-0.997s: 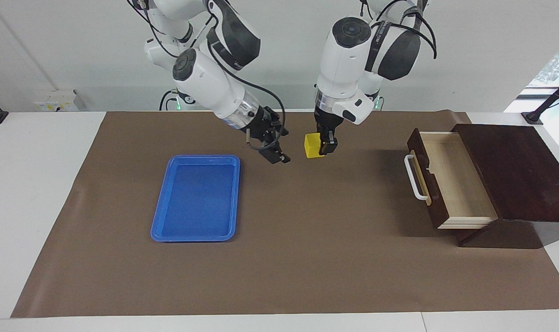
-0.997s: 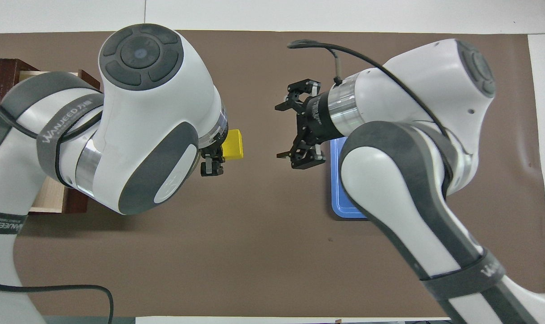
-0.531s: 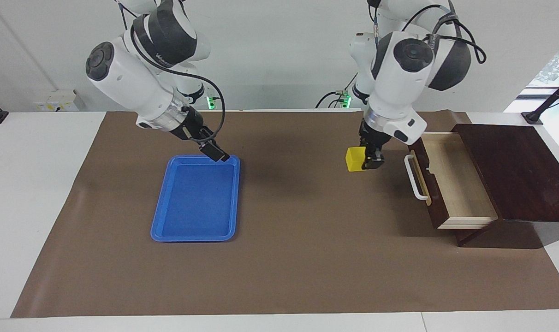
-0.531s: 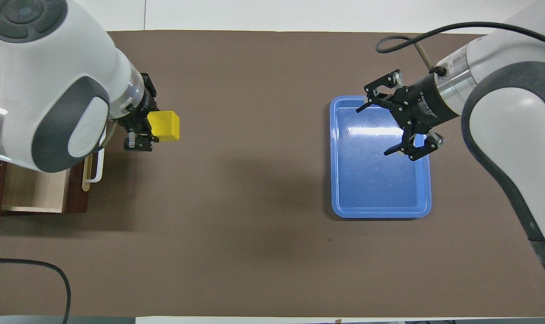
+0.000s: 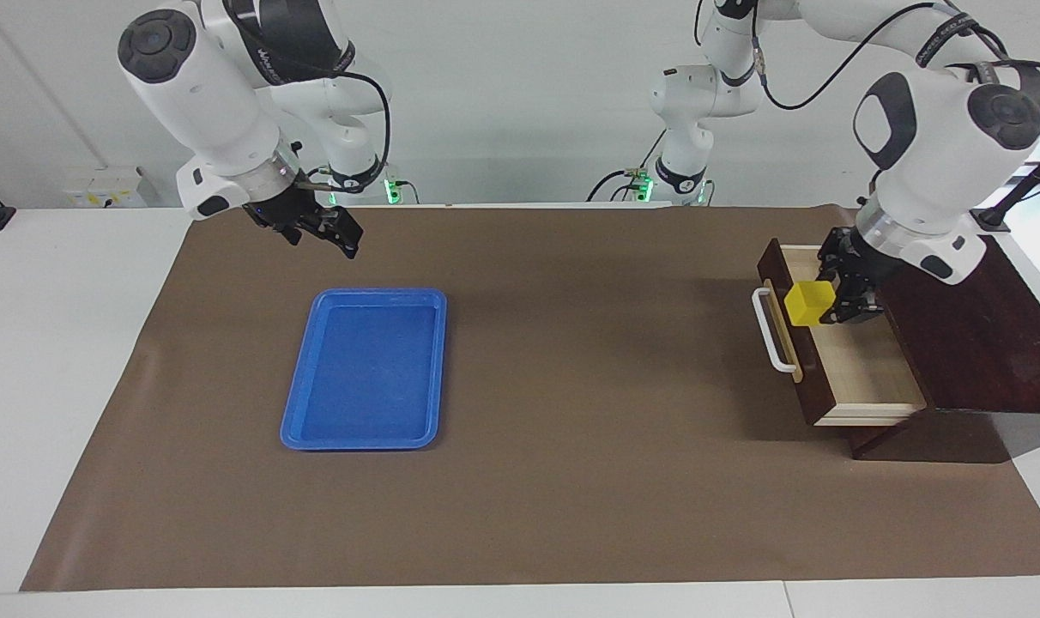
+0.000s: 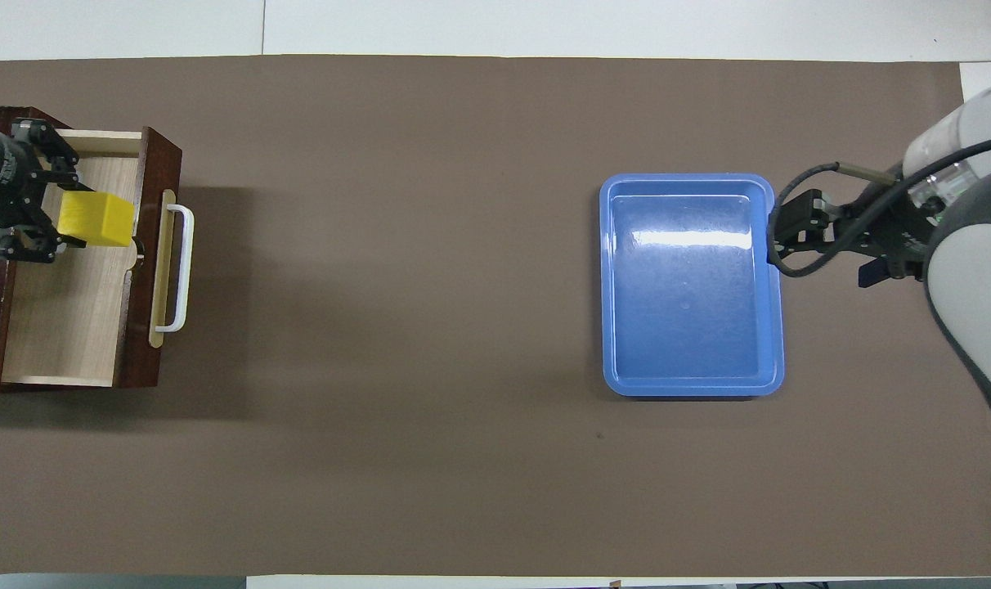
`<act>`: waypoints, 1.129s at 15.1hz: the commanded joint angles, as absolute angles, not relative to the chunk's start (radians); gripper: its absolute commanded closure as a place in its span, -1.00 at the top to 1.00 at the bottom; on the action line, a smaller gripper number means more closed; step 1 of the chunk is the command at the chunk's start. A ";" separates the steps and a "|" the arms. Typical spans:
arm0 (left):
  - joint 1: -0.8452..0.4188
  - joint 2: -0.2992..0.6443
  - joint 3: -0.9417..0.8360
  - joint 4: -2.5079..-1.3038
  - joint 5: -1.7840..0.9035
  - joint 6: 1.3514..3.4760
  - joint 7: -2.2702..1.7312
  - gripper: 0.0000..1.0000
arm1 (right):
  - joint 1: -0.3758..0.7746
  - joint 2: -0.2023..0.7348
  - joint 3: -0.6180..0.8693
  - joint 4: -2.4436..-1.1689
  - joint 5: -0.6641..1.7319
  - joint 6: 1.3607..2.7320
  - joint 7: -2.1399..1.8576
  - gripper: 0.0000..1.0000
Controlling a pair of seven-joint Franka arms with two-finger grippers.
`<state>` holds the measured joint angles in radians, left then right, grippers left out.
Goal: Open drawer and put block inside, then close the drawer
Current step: 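Carry the block into the open drawer with the left gripper while the right gripper retracts, then lower the block into the drawer and open the left gripper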
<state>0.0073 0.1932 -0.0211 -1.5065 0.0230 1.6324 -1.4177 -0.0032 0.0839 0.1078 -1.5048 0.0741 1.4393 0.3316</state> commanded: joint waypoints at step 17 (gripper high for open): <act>0.089 0.061 -0.035 -1.943 0.032 2.034 -1.393 -1.00 | -0.135 -0.045 0.115 -1.592 -0.002 1.405 0.020 1.00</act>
